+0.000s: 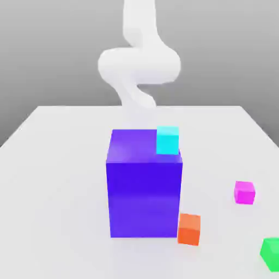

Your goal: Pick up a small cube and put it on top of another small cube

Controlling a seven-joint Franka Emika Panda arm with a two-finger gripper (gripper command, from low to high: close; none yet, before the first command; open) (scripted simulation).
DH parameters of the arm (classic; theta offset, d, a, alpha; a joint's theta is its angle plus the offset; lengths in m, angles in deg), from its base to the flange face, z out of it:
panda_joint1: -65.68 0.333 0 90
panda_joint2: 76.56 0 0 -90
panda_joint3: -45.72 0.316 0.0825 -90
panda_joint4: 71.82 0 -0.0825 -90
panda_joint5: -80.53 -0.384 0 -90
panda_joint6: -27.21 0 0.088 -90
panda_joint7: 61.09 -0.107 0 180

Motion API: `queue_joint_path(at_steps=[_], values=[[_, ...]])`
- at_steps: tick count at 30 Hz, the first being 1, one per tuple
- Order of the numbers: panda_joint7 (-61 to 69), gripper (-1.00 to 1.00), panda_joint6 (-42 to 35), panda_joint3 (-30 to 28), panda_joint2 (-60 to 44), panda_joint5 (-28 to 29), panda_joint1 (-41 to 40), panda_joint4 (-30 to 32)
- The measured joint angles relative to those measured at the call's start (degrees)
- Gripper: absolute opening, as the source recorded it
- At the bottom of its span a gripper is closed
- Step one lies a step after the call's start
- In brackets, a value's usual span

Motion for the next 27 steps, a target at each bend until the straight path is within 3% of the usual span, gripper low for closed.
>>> queue_joint_path(at_steps=[15,22,27], values=[[-38.3,0.00,10.2,28.2,-26.2,18.6,-9.8,10.2],[-56.1,0.00,14.8,35.7,-38.5,27.3,-8.2,14.9],[-65.6,0.00,19.5,37.6,-45.2,28.9,-3.3,18.7]])
